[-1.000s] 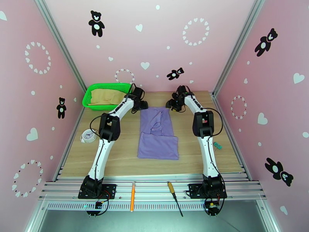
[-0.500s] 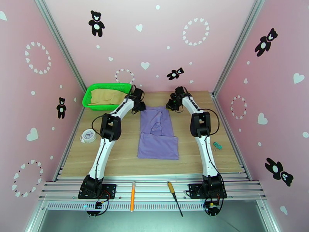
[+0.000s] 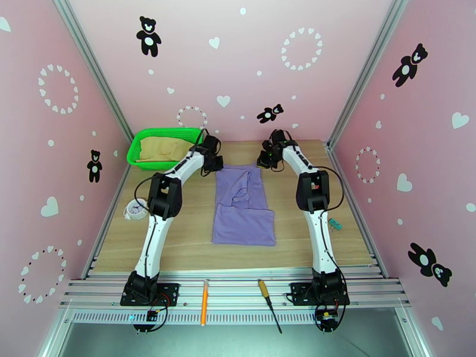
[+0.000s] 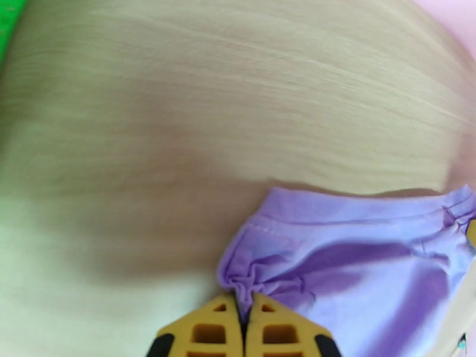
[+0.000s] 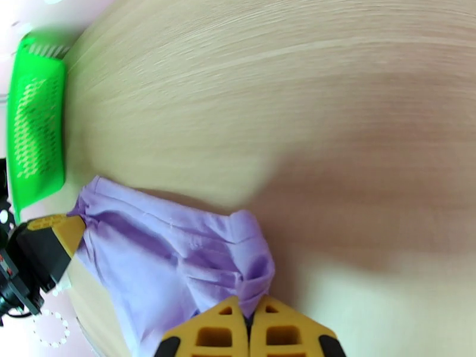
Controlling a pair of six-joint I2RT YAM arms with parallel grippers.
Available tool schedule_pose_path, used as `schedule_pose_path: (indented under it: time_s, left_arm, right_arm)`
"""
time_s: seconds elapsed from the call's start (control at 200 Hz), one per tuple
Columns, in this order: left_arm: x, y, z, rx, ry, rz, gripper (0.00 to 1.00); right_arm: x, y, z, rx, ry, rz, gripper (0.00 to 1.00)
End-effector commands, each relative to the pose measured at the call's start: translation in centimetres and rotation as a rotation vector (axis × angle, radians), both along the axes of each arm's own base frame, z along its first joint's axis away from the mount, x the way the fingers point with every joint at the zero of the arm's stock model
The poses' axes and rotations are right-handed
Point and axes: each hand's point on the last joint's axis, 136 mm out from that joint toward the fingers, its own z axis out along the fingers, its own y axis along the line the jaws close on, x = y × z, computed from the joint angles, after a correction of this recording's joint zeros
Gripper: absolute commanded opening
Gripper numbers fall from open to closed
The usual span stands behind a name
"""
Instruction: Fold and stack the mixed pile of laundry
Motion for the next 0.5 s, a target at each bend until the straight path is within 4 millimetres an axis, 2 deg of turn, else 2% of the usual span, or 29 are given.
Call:
schedule_pose_path:
  time_s: [0.0,0.225,0.495]
  left_arm:
    - [-0.6,-1.2,6.6,-0.039,-0.157,-0.055,0.0]
    - [-5.5,-1.9,7.6,-0.054,-0.207,-0.113,0.0]
    - [-13.6,-2.4,7.8,-0.059,-0.24,-0.149,0.0]
  right_arm:
    - [-1.4,0.4,6.9,0.017,-0.155,0.057,0.0]
    - [-6.2,1.0,7.9,0.08,-0.201,0.12,0.0]
    - [-14.9,1.0,6.9,0.087,-0.209,0.165,0.0]
